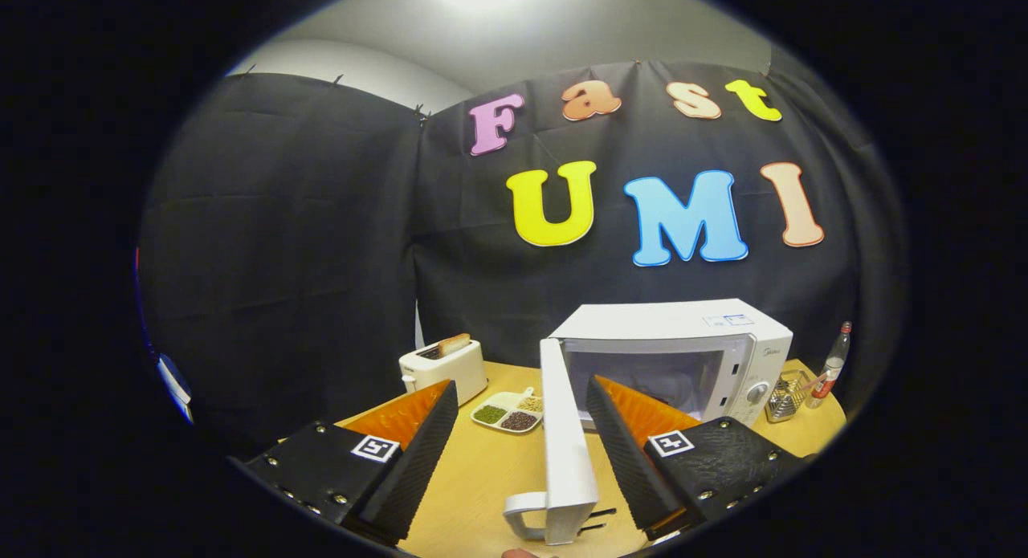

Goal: Open the microwave, put the food inside, and close the microwave door.

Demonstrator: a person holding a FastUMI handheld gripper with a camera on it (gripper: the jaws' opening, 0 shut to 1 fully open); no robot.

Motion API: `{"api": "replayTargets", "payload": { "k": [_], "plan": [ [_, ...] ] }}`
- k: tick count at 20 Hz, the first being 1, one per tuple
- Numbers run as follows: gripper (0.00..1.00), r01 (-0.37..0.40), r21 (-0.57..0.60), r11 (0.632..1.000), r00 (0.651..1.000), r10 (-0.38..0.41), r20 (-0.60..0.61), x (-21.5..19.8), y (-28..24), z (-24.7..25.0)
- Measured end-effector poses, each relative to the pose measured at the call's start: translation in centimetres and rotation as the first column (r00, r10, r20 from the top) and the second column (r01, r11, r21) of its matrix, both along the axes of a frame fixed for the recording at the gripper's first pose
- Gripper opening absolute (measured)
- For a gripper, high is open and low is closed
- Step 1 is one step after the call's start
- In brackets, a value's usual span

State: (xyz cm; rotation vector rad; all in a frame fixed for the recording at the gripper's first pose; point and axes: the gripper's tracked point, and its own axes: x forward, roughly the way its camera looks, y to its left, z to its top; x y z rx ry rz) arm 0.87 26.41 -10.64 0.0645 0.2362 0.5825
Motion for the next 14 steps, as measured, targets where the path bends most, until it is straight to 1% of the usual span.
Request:
{"api": "replayTargets", "payload": {
  "k": [2, 6, 9, 11, 12, 14],
  "plan": [
    [0.97, -0.031, -0.015, 0.999, 0.999, 0.031, -0.007, -2.0, 1.0, -0.3],
    [0.97, -0.082, -0.052, 0.995, 0.996, 0.08, -0.026, -4.3, 2.3, -2.1],
    [0.97, -0.086, -0.068, 0.994, 0.995, 0.083, -0.047, -5.1, 2.4, -3.8],
    [0.97, -0.087, -0.081, 0.993, 0.996, 0.086, -0.024, -5.0, 2.3, -3.8],
    [0.96, -0.099, -0.09, 0.991, 0.995, 0.097, -0.023, -5.4, 2.5, -4.2],
    [0.96, -0.127, -0.1, 0.987, 0.992, 0.125, -0.026, -6.0, 2.8, -4.6]
  ]
}}
